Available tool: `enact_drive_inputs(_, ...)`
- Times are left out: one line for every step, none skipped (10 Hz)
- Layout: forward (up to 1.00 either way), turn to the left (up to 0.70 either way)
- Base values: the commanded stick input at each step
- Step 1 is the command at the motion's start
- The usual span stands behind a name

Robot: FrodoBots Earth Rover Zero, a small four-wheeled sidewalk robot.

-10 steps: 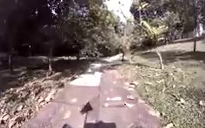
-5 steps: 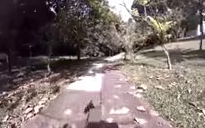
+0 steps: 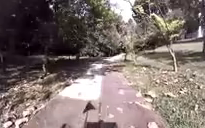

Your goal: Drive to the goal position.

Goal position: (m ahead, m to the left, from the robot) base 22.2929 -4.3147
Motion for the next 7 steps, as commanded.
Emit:
enact_drive_inputs(0.7,0.0)
enact_drive_inputs(0.7,0.0)
enact_drive_inputs(0.7,0.0)
enact_drive_inputs(0.7,0.0)
enact_drive_inputs(0.7,0.0)
enact_drive_inputs(0.7,0.0)
enact_drive_inputs(0.7,0.0)
